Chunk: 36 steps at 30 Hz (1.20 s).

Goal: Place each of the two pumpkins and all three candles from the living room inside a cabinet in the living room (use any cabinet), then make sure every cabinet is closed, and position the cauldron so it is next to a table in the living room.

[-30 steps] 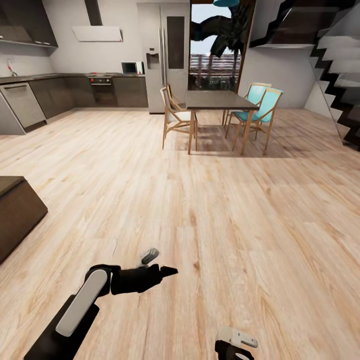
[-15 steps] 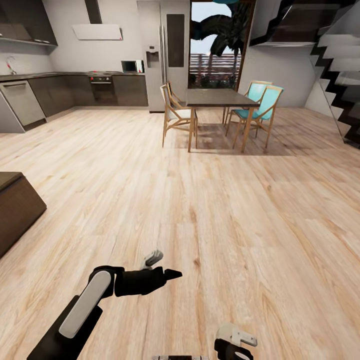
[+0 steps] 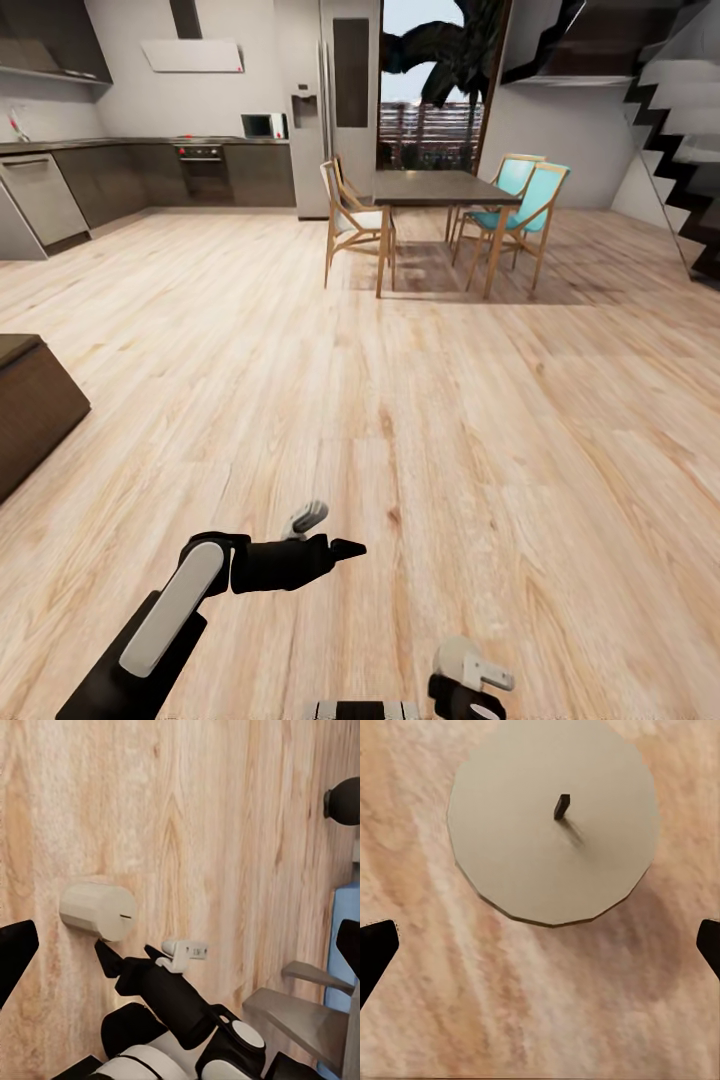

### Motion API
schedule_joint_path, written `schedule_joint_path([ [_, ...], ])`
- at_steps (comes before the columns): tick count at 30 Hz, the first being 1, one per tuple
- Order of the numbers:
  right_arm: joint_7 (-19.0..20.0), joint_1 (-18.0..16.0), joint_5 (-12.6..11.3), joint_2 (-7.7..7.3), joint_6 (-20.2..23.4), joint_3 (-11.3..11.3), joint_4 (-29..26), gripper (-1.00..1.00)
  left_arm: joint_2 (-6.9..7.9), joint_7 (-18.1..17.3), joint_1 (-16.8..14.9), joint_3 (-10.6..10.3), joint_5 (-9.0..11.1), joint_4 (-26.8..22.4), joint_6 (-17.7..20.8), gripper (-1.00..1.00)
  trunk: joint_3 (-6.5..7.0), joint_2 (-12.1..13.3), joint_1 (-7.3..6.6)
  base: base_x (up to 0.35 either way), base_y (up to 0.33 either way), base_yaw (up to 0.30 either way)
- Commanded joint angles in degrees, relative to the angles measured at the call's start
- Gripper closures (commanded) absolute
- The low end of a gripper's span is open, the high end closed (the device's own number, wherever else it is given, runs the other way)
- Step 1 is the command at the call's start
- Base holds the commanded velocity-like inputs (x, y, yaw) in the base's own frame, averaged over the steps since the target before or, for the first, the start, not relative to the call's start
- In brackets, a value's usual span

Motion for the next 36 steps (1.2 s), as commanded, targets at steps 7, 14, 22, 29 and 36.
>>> schedule_joint_path([
  [7,4.5,0.0,-0.5,-0.05,-0.4,0.5,0.4,-1.0,0.01,0.5,0.0,-0.1,0.6,-0.1,0.0,-1.0,-0.94,-0.1,0.09,0.0,0.0,0.0],
  [14,5.4,0.0,-0.5,-0.03,-0.3,0.5,0.5,-1.0,-0.11,0.5,0.0,-0.2,0.7,0.0,0.0,-1.0,-0.94,-0.1,0.09,0.0,0.0,0.0],
  [22,5.4,0.0,-0.5,-0.02,-0.3,0.5,0.6,-1.0,-0.07,0.5,0.0,-1.7,0.6,0.0,-0.1,-1.0,-0.94,-0.1,0.09,0.0,0.0,0.0],
  [29,5.4,0.0,-0.6,-0.03,-0.3,0.5,0.6,-1.0,-0.06,0.5,0.0,-1.9,0.6,0.5,-0.1,-1.0,-0.94,-0.1,0.09,0.107,-0.062,0.0],
  [36,5.4,0.0,-0.7,-0.08,-0.3,0.4,0.7,-1.0,-0.06,0.5,0.0,-2.0,0.6,0.6,-0.1,-1.0,-0.94,-0.1,0.09,0.026,-0.019,0.0],
])
